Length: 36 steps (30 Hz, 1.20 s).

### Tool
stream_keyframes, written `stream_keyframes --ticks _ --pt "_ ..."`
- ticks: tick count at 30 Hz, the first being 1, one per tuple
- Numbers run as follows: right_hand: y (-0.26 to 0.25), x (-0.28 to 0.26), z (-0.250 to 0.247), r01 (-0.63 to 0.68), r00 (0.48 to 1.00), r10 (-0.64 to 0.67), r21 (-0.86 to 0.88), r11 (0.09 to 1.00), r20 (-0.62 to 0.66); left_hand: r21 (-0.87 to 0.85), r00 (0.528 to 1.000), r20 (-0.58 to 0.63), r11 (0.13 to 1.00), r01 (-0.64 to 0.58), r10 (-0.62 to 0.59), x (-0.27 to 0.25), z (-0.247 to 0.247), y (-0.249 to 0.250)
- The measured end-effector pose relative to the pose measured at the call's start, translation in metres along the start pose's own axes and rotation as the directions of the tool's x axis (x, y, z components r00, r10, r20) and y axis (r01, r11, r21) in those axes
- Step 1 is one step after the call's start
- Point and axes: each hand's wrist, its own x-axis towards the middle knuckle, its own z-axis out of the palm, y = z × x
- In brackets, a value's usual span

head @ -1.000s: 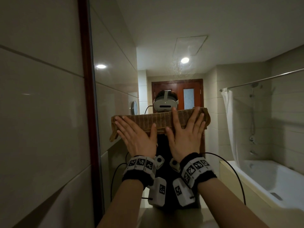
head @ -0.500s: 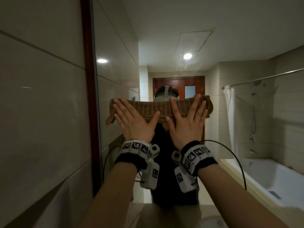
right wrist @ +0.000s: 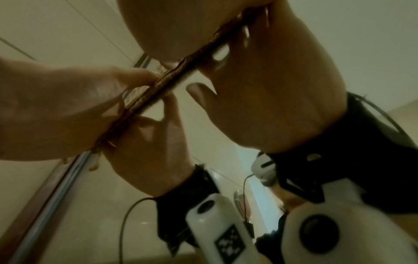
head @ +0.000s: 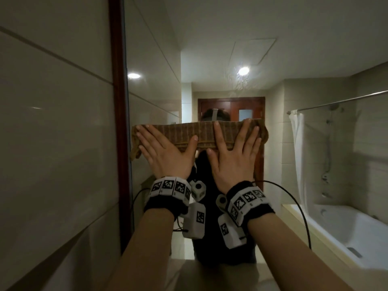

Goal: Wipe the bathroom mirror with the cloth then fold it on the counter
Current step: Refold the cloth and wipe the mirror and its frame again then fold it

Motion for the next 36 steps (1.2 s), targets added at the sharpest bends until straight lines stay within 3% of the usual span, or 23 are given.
stream_keyframes --ticks 5,9,14,19,24,29,33,36 --pt "-0.005 -0.018 0.005 -0.007 0.999 0.007 -0.001 1.000 0.032 0.046 1.000 0.025 0.999 0.018 -0.019 -0.018 -0.001 -0.014" --pt "-0.012 0.022 -0.006 0.052 0.998 -0.051 -0.018 0.998 0.037 0.076 0.998 0.047 0.997 -0.034 0.031 0.024 -0.016 -0.004" --pt "-0.030 0.065 -0.015 0.019 0.999 -0.018 0.029 0.999 -0.036 0.072 0.998 0.057 0.997 -0.038 0.034 0.062 -0.029 0.011" --pt "-0.023 0.034 -0.005 0.005 1.000 -0.004 0.072 0.997 -0.023 0.078 0.994 0.045 0.991 -0.105 0.101 0.034 -0.021 -0.013" --pt "-0.021 -0.038 0.013 -0.091 0.993 0.085 0.083 0.992 0.080 0.060 0.999 0.021 0.997 -0.039 0.037 -0.037 0.000 -0.044" --pt "-0.008 -0.105 0.029 -0.148 0.980 0.143 0.032 0.988 0.137 0.125 0.992 0.125 0.992 -0.003 -0.013 -0.098 0.009 -0.069" --pt "-0.004 -0.099 0.022 -0.115 0.980 0.108 0.033 0.993 0.166 0.118 0.994 0.108 0.993 -0.029 0.016 -0.086 0.007 -0.062" --pt "-0.001 -0.060 0.009 -0.085 0.986 0.079 0.030 0.996 0.149 0.154 0.990 0.093 0.980 -0.123 0.109 -0.043 -0.003 -0.043"
